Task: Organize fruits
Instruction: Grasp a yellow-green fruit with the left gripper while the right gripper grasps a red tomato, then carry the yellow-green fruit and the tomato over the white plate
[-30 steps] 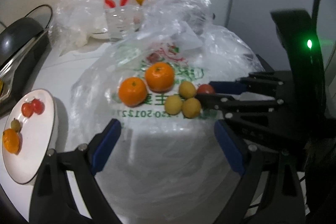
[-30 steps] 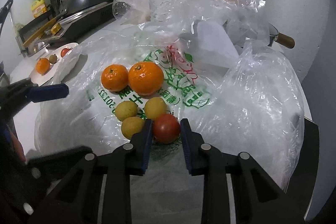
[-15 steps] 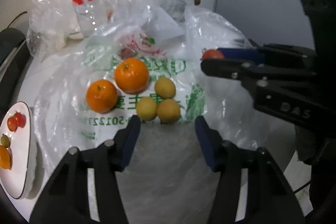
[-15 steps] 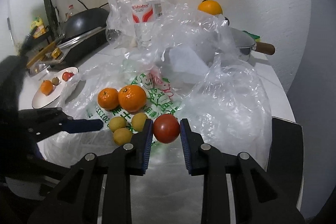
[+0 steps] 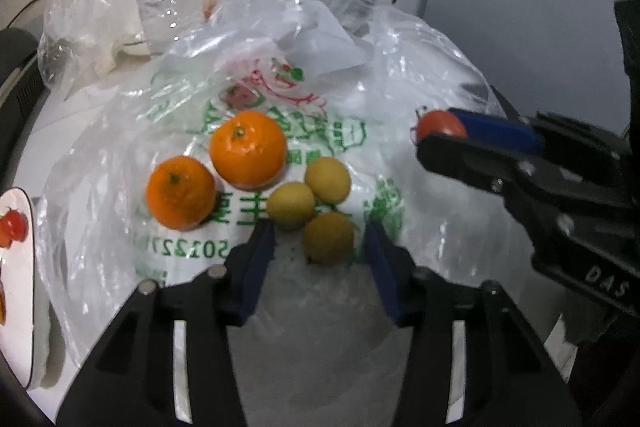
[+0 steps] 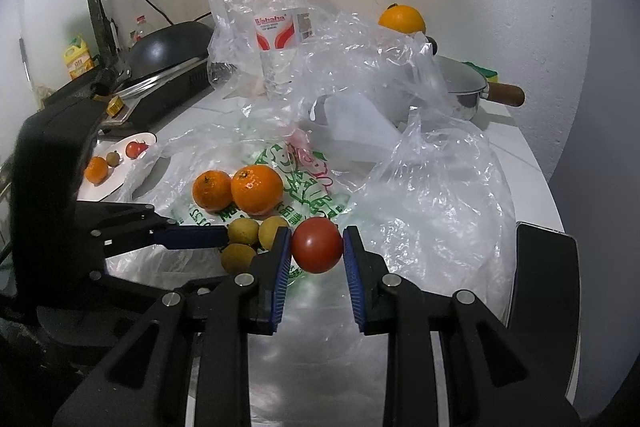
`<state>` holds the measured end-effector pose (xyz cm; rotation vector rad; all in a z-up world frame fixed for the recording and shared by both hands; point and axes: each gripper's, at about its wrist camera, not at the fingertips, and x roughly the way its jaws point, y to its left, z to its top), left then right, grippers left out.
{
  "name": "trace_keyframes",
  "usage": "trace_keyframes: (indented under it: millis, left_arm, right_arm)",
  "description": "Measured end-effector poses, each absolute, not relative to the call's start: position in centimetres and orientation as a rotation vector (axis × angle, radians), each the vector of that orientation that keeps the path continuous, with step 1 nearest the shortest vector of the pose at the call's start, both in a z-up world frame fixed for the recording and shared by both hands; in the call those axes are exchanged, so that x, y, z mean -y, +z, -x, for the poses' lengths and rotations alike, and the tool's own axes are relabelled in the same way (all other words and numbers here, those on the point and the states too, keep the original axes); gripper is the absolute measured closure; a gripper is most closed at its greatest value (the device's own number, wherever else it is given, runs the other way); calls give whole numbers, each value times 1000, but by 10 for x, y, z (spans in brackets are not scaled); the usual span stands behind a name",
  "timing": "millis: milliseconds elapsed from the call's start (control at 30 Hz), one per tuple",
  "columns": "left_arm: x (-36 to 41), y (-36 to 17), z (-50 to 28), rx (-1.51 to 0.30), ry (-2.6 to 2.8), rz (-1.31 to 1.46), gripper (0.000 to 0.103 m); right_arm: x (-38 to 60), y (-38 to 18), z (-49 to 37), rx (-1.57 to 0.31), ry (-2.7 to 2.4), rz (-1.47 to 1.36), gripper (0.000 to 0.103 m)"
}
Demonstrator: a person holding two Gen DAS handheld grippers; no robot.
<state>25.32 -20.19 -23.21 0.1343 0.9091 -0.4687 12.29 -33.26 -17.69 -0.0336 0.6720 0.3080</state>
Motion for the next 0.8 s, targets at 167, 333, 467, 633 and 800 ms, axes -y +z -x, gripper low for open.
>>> trace_keyframes:
  millis: [167,333,467,633,800]
  left_arm:
    - [203,-232,-254,-908,-459,-131,70]
    - [204,-232,-248,-904,-466,-141,77]
    - [202,-231,-243,-896,-467,-138,77]
    - [198,-229,-237,-884,-473,-125,77]
    - [194,-219,-229,-860,-479,-121,77]
  right_arm:
    - [336,-178,-123,-675,297,28,75]
    - [335,-177,-121,-668,300,26,75]
    - [333,-176,-120,-666,300,31,75]
    - [331,-174,-117,-661,297,35,75]
    - [327,-170,-113,-654,294,43,75]
